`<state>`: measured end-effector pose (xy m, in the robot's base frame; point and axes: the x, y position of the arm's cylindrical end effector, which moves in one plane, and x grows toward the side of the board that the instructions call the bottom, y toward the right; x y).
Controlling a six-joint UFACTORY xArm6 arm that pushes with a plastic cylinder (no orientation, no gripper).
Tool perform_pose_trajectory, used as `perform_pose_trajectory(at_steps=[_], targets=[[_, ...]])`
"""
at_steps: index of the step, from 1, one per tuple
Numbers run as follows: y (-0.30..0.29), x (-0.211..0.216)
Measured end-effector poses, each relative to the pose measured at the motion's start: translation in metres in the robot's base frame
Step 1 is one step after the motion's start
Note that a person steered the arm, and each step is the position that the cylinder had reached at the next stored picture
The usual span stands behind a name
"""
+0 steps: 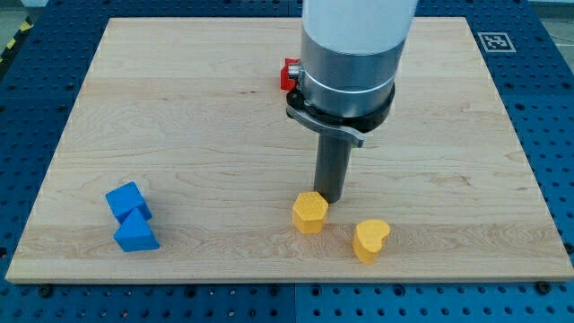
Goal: Push the yellow hexagon into the yellow heart
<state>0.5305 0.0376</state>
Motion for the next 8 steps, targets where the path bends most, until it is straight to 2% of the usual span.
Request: perform_pose_trajectory(at_steps=[1,3,4,5,6,7,8], targets=[[-0.030,-0.007],[-0.021,0.035],[-0.008,0.043],[-0.030,0.032],[-0.060,0.048],[-0.061,0.079],[-0.050,0.088]])
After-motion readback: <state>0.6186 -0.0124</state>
